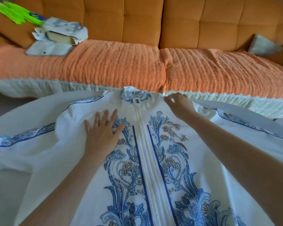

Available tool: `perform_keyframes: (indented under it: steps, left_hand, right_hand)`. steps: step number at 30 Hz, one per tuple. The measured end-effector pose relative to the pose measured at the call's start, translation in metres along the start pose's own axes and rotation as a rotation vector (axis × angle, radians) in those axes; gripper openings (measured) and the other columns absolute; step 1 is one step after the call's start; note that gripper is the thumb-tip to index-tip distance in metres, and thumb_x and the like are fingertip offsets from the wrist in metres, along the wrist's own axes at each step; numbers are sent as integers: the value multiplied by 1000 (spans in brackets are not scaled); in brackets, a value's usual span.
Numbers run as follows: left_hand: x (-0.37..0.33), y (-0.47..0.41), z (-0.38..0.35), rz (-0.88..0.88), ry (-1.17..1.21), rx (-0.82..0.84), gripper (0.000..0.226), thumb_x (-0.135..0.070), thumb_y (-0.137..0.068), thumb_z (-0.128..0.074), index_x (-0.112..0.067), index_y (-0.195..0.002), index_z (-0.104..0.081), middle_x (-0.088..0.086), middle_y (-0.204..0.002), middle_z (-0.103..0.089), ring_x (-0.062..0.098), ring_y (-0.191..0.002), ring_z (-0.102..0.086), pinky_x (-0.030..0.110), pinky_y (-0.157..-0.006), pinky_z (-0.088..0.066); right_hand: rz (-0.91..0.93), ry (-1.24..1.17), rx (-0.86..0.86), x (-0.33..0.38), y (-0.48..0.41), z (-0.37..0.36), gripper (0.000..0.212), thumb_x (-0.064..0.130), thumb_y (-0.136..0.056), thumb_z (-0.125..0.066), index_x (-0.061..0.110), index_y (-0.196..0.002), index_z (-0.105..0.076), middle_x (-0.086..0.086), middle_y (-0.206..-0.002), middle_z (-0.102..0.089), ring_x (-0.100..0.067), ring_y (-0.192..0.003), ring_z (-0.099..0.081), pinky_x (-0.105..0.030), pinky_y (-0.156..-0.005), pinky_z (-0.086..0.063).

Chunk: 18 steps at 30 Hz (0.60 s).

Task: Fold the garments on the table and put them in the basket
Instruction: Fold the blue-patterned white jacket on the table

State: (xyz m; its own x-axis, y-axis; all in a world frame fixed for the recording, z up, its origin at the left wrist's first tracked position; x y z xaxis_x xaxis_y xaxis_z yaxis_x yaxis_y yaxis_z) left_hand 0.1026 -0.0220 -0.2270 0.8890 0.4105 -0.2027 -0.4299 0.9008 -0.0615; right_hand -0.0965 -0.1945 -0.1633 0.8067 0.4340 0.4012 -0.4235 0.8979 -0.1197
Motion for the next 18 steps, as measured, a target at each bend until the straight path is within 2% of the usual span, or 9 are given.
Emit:
perform_keyframes:
  steps: [2, 4, 6, 8, 10, 13, 14, 16, 18]
  left_hand:
    - [0, 0, 0, -13, 8, 20, 69, -71, -83, 2, -44, -146, 8, -5, -158, 9, 21, -145, 12, 55, -114, 7]
    - [0, -1, 1, -8, 31, 50, 68, -72, -83, 2, -47, -146, 4, -6, -157, 13, 21, -144, 16, 55, -114, 9]
    - [0, -1, 1, -4, 37, 51, 67, -73, -84, 1, -47, -146, 2, -6, -157, 15, 20, -143, 18, 54, -114, 10]
    - [0, -1, 1, -10, 34, 38, 66, -73, -85, 1, -47, -146, 2, -6, -156, 16, 20, -143, 20, 54, -114, 11]
    - [0, 0, 1, -12, 41, 31, 66, -73, -84, 1, -47, -146, 3, -5, -156, 17, 21, -142, 21, 55, -113, 11]
    - [0, -1, 0, -11, 51, 26, 68, -73, -83, 2, -47, -146, 2, -5, -156, 17, 20, -142, 22, 55, -113, 11]
    - [0, -1, 0, -11, 51, 23, 69, -73, -83, 1, -46, -146, 2, -5, -156, 17, 21, -142, 22, 55, -113, 11]
    - [0, -1, 0, -15, 50, 24, 68, -73, -83, 1, -46, -146, 3, -5, -156, 18, 21, -142, 23, 55, -113, 12]
    - [0, -1, 0, -17, 58, 21, 68, -72, -84, 1, -46, -146, 4, -5, -156, 19, 21, -142, 24, 55, -113, 12]
  right_hand:
    - [-16, -135, 105, 33, -28, -16, 45, 41, -98, -39, 6, -117, -60, -8, -101, -61, -23, -98, -54, -33, -84, -44]
    - [-14, -132, 172, 61, -56, -32, 47, 44, -97, -40, 5, -115, -59, -8, -98, -63, -25, -106, -55, -41, -99, -41]
    - [-39, -84, 172, 80, -83, -45, 47, 48, -95, -41, 6, -96, -63, -9, -96, -65, -25, -109, -54, -39, -100, -39]
    - [-78, -86, 181, 93, -102, -57, 48, 54, -92, -43, 11, -70, -52, -6, -80, -60, -19, -82, -54, -33, -79, -45]
    - [-133, -120, 214, 102, -113, -66, 51, 57, -90, -45, 13, -64, -43, -2, -65, -49, -13, -56, -44, -24, -61, -42]
    - [-198, -82, 241, 110, -117, -73, 58, 67, -86, -40, 11, -71, -47, -3, -74, -52, -13, -58, -49, -23, -52, -38]
    - [-214, -64, 257, 111, -120, -76, 65, 72, -84, -37, 9, -80, -54, -5, -80, -56, -15, -65, -54, -24, -58, -43]
    - [-269, -69, 271, 114, -122, -82, 79, 76, -81, -36, 7, -109, -60, -10, -106, -62, -24, -94, -61, -36, -87, -49]
    - [-289, -75, 324, 116, -125, -87, 68, 64, -87, -43, 5, -118, -58, -11, -109, -63, -23, -99, -62, -37, -93, -47]
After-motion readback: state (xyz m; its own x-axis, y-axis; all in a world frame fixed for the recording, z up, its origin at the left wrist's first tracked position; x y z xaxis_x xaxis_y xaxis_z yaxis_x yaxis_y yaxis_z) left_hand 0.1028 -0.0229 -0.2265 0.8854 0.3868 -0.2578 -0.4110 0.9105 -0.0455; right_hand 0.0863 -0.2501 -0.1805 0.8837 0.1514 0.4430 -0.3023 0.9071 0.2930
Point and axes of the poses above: each hand's wrist, its own y-axis away from the middle knuckle, its own z-axis out of the back of the hand, x = y × z, the point moved 2 cm from there along -y, towards the middle knuckle
